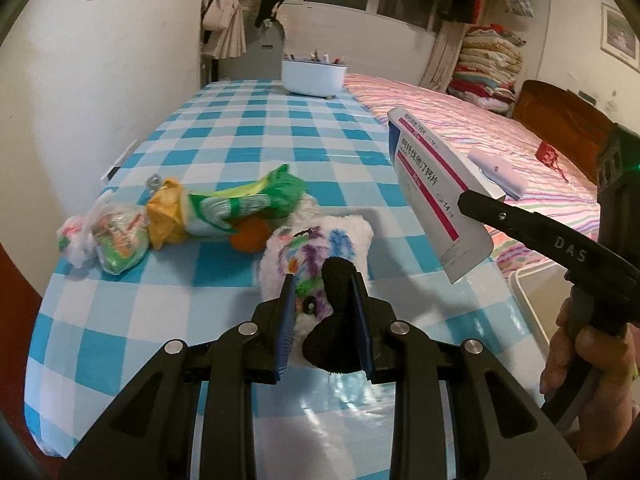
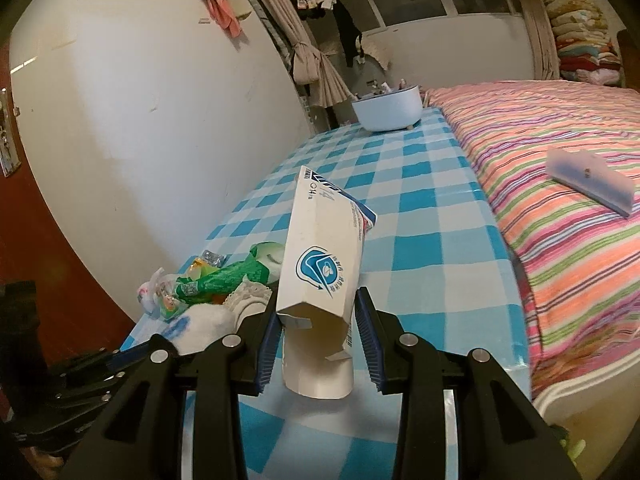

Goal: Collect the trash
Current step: 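Carry the tissue box and plush toy in both tools over the bin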

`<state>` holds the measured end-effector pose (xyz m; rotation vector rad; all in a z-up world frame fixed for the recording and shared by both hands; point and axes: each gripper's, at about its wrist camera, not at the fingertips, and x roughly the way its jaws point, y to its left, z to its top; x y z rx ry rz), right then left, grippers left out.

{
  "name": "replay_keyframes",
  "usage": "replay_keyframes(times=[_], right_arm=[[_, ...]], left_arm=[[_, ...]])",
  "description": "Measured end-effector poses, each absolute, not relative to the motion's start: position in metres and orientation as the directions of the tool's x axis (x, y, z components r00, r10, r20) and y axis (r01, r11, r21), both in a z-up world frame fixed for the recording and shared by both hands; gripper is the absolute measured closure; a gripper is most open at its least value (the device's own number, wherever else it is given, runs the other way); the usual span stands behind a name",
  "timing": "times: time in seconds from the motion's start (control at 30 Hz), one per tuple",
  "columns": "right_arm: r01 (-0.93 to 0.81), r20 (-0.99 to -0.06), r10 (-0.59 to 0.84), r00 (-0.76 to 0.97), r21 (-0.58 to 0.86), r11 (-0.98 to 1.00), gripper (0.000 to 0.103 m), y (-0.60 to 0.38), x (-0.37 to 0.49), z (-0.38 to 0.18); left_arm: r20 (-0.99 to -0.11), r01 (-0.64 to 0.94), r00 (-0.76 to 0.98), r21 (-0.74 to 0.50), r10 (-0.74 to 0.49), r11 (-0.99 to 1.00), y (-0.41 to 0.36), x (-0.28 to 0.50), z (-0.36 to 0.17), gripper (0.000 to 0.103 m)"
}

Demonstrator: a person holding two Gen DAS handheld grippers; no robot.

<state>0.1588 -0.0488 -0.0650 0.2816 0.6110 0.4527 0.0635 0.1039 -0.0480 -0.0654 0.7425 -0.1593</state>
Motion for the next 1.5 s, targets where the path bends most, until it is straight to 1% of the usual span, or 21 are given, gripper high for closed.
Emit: replay_keyframes(times=[0.63,1.5], right_arm=[[-0.243,-0.460,0.398,0.793,0.361,0.901,0.067,-0.121,0.109,-0.049],[-0.050,-0.436,0.210,0.875,0.350,0.935,0.067,-0.223,0.041,-0.044]], left_arm=[[-0.670,0.261,0.695,-0.101,-0.260,0.960,0.023,0.070,-0.050,0.077],[-0.676,0.428,0.641,-0.080,-0.364,0.900,-0.071,0.062,-0.051,0.076]])
